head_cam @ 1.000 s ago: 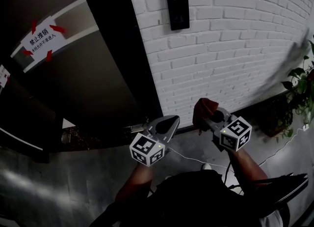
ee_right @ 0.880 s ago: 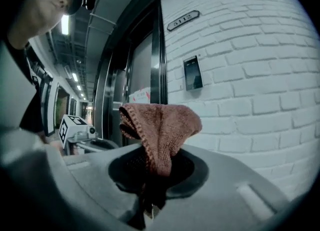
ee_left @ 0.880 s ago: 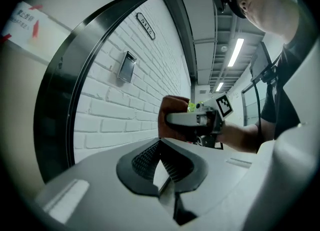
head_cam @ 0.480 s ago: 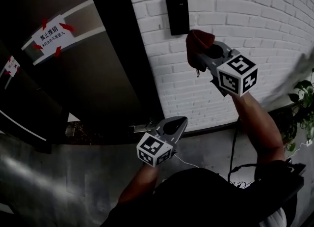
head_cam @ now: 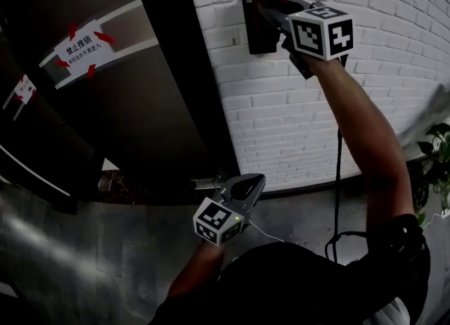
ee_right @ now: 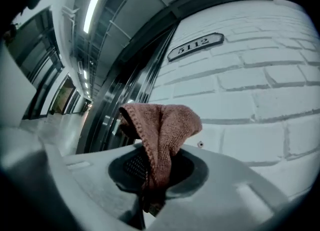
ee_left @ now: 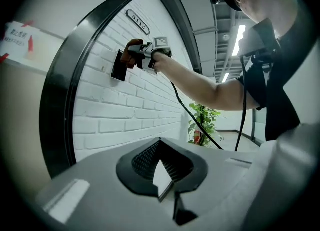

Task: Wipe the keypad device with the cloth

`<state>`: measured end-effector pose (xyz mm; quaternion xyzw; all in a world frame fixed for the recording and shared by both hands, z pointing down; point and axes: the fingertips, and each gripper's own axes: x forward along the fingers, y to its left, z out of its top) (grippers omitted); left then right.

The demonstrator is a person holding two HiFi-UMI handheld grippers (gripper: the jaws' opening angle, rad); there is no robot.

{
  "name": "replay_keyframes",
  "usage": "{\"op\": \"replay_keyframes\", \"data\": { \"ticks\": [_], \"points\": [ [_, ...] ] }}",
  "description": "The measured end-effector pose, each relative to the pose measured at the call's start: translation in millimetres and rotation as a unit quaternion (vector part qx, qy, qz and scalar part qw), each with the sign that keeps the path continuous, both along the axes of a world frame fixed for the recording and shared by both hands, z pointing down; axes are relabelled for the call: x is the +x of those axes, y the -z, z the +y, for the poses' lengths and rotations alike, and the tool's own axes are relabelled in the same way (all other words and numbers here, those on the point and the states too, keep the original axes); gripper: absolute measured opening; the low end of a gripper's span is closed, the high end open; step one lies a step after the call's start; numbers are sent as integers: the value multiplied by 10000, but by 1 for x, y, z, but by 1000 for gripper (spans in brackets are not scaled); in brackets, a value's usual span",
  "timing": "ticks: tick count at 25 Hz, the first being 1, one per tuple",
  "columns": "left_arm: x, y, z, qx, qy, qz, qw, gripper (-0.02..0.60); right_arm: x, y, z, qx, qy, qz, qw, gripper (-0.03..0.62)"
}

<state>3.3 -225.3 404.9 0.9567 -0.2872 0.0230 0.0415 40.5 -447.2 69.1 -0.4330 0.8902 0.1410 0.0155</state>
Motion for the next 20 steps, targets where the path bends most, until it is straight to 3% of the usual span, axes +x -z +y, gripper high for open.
{"op": "replay_keyframes", "data": {
  "ticks": [6,20],
  "points": [
    [-14,0,1,17,152,36,9999,17,-4,18,-19,18,-251,53,9997,46],
    [-24,-3,1,-65,120,150,9998,17,-9,-16,-23,-4,-575,585,9966,46]
  ]
}}
